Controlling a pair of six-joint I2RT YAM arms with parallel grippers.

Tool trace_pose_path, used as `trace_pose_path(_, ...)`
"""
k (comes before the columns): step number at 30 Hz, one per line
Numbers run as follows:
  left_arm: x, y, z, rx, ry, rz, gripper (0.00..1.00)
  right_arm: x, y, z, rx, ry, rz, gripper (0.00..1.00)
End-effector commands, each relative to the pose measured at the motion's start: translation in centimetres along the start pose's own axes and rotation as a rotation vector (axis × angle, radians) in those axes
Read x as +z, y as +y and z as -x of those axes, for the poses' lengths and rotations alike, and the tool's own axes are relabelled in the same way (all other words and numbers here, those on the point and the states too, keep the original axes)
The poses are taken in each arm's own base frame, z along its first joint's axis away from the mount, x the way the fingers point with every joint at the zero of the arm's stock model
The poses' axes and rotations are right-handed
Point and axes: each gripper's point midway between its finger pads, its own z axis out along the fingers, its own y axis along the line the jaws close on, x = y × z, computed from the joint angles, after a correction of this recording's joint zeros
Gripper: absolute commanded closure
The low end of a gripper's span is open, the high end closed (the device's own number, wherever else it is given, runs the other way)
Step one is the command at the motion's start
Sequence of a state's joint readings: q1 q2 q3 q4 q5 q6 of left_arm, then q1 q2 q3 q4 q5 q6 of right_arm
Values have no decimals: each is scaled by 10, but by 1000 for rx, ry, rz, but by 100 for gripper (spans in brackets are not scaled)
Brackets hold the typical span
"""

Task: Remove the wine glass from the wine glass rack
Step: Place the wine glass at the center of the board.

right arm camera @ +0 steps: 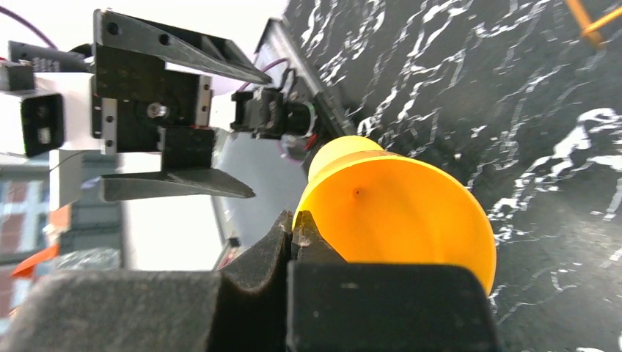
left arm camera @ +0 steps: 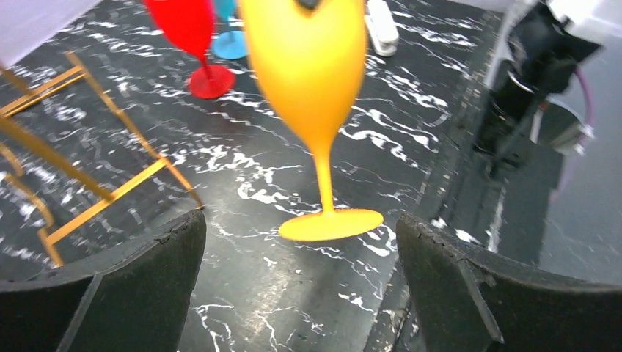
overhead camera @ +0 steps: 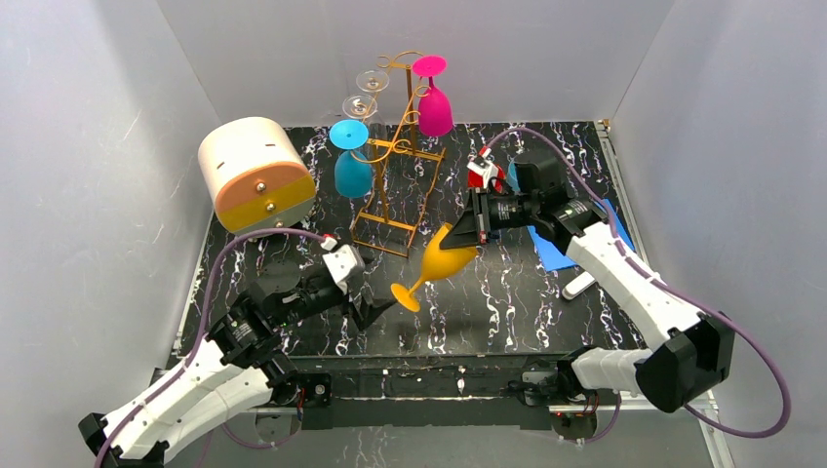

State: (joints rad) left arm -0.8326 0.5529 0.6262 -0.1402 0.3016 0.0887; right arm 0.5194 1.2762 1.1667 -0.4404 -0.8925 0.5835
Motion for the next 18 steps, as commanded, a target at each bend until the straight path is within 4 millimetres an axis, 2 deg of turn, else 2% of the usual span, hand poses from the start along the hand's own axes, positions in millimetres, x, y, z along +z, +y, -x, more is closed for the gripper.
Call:
trace_pose_path(1, -11, 40, 3, -106, -23, 264, 2, -12, -17, 18, -105, -159, -173, 99)
trace_pose_path(10, -27, 75, -4, -340, 25, 544, 2, -23, -50, 26, -80, -246, -362, 99)
trace_pose_path(18, -28, 76, -8, -365, 116, 568, 2, -39, -79, 35, -43, -330, -547, 99)
